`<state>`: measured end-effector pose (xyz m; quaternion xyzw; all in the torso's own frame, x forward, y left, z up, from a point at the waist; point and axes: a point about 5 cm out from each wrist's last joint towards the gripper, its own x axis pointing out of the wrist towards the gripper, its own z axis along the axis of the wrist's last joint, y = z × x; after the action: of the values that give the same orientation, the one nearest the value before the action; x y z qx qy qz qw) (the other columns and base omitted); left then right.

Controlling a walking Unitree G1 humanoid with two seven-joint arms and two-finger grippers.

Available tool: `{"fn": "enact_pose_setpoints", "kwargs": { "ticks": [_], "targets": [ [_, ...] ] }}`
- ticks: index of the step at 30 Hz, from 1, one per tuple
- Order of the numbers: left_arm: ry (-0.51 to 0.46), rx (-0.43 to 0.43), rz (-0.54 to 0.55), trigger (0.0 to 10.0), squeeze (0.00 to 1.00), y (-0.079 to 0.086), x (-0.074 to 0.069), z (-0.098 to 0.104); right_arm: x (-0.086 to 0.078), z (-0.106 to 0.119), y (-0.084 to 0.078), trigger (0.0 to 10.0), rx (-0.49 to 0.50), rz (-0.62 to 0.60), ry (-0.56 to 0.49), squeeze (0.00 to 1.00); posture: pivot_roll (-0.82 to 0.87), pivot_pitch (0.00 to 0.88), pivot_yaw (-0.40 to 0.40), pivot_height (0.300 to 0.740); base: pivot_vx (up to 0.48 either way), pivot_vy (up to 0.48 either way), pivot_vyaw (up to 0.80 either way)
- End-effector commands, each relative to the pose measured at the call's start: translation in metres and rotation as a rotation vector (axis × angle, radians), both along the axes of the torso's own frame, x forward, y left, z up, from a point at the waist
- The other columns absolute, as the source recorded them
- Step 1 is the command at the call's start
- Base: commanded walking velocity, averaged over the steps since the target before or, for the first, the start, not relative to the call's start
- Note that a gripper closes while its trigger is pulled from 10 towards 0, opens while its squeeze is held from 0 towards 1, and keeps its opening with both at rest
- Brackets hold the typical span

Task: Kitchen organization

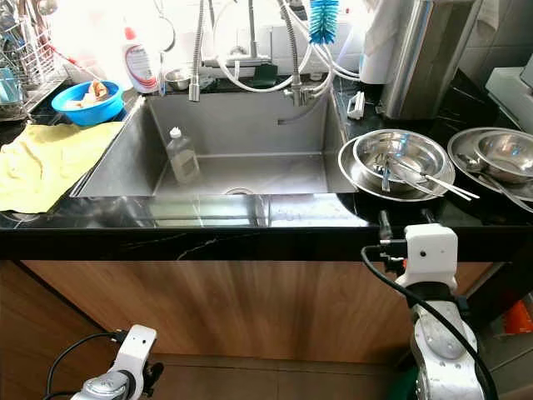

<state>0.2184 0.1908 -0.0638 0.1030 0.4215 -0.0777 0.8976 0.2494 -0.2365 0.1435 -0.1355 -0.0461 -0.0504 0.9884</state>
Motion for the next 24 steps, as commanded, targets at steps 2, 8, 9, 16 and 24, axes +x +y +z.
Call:
{"fn": "enact_pose_setpoints", "kwargs": {
  "ticks": [2, 8, 9, 16, 24],
  "targets": [
    [0.024, 0.023, -0.009, 10.0, 0.0, 0.003, -0.005, -0.003, 0.001, 0.004, 0.006, 10.0, 0.02, 0.043, -0.007, 0.0, -0.17, 0.0, 0.079, 0.74, 0.0, 0.0, 0.0],
    [0.025, 0.026, -0.013, 10.0, 0.0, 0.004, -0.005, -0.003, 0.005, 0.011, 0.01, 10.0, 0.003, 0.082, -0.021, 0.0, -0.17, 0.0, 0.079, 0.74, 0.0, 0.0, 0.0],
    [0.025, 0.026, -0.013, 10.0, 0.0, 0.004, -0.005, -0.003, 0.005, 0.011, 0.01, 10.0, 0.003, 0.082, -0.021, 0.0, -0.17, 0.0, 0.079, 0.74, 0.0, 0.0, 0.0],
    [0.024, 0.02, -0.016, 10.0, 0.0, 0.0, -0.005, -0.003, 0.015, 0.027, 0.011, 10.0, -0.022, 0.113, -0.063, 0.0, -0.17, 0.0, 0.08, 0.74, 0.0, 0.0, 0.0],
    [0.026, 0.018, -0.01, 10.0, 0.0, -0.001, -0.006, -0.004, 0.025, 0.032, 0.014, 10.0, -0.039, 0.132, -0.072, 0.0, -0.16, 0.0, 0.076, 0.74, 0.0, 0.0, 0.0]
  ]
}}
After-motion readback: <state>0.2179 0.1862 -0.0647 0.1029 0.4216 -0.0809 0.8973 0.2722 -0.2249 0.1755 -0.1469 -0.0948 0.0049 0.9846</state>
